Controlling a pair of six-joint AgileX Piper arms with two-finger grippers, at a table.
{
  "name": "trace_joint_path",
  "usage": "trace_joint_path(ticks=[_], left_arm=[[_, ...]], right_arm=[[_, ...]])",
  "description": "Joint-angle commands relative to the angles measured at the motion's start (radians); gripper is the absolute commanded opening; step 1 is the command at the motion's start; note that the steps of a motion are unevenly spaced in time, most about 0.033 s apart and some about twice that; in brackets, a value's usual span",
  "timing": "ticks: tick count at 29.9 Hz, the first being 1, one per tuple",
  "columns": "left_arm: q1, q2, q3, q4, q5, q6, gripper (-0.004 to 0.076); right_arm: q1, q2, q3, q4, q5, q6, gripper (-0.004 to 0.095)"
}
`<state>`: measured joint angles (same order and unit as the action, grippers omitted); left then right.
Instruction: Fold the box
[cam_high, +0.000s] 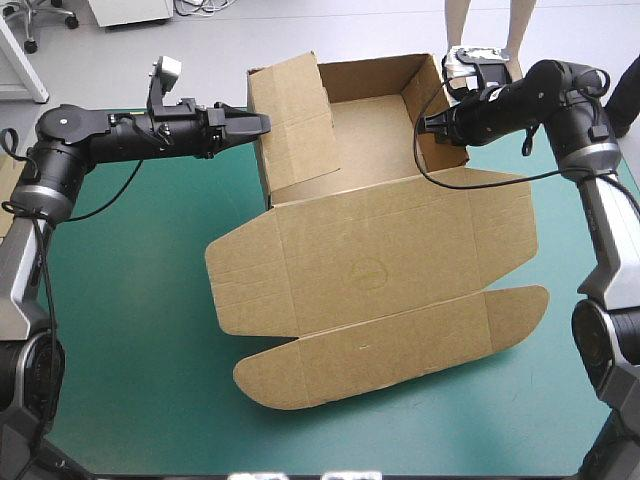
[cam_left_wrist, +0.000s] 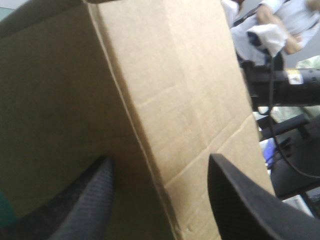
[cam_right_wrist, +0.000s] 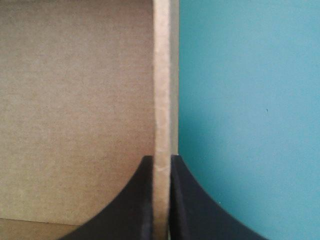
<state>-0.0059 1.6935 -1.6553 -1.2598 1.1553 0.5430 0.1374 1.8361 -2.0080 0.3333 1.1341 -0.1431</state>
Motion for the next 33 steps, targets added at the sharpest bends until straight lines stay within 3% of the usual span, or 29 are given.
trace_joint_path(ticks=[1, 9, 22, 33], left_arm=[[-0.027, -0.043, -0.086, 0.07, -0.031, -0.103, 0.0412], [-0.039, -0.043, -0.155, 0.236, -0.033, -0.234, 0.0412], [-0.144, -0.034, -0.222, 0.578, -0.062, -0.411, 0.0386], [-0.178, 0.025, -0.326, 0.777, 0.038, -0.502, 0.0386]], right_arm=[[0.014, -0.052, -0.033, 0.039, -0.047, 0.049, -0.0007], [0.014, -0.052, -0.033, 0.035, -0.023, 0.095, -0.0007], [0.105, -0.052, -0.033, -0.051, -0.019, 0.173, 0.0004], [0.135, -0.052, -0.033, -0.056, -0.022, 0.219, 0.0004]])
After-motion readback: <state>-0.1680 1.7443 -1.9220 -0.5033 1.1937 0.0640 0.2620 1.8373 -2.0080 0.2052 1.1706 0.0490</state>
